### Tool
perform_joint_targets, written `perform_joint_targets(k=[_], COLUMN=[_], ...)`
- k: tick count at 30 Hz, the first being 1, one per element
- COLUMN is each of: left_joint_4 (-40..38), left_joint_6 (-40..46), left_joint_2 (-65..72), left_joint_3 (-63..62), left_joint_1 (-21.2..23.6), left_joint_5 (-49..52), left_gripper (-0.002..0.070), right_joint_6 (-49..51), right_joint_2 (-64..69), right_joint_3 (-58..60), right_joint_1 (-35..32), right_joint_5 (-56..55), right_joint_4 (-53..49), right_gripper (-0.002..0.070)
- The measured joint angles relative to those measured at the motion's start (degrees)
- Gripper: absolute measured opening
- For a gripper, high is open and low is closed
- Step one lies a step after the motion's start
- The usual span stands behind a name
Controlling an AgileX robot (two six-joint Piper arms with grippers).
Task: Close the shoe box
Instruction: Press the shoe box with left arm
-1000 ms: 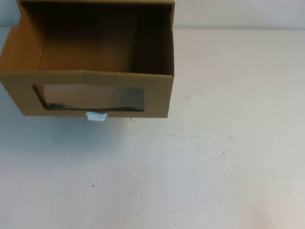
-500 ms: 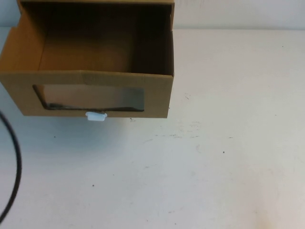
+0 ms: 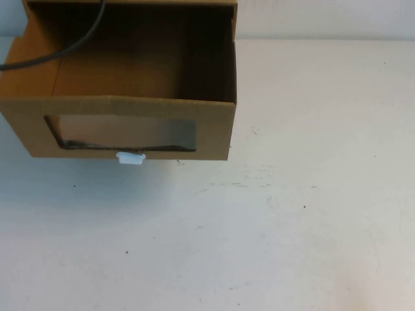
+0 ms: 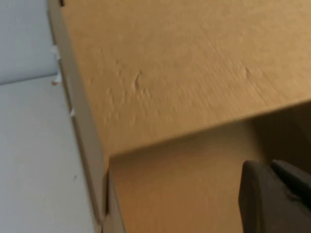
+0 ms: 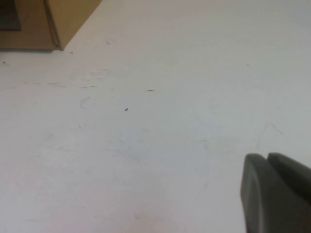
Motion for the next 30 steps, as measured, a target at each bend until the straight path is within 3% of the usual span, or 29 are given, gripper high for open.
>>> perform_joint_targets(k=[9, 17, 30], left_joint_4=[-6.0, -6.6, -6.9], left_joint_6=[4.5, 5.4, 5.7], left_joint_2=[17.2, 22.1, 23.5], left_joint_3=[-15.5, -19.6, -19.7], left_joint_1=[0.0, 0.0, 0.0], left_joint_5=[0.8, 1.9, 2.0], left_gripper=[-0.0002, -0.0002, -0.0002], right_joint_6=[0.0, 0.0, 0.0], right_joint_2=[0.0, 0.0, 0.0], right_joint_3=[0.0, 0.0, 0.0], right_joint_1=[0.0, 0.0, 0.0], right_joint_5=[0.0, 0.0, -14.2], right_joint_4=[0.0, 0.3, 34.7], right_gripper=[-0.0011, -0.0011, -0.0011])
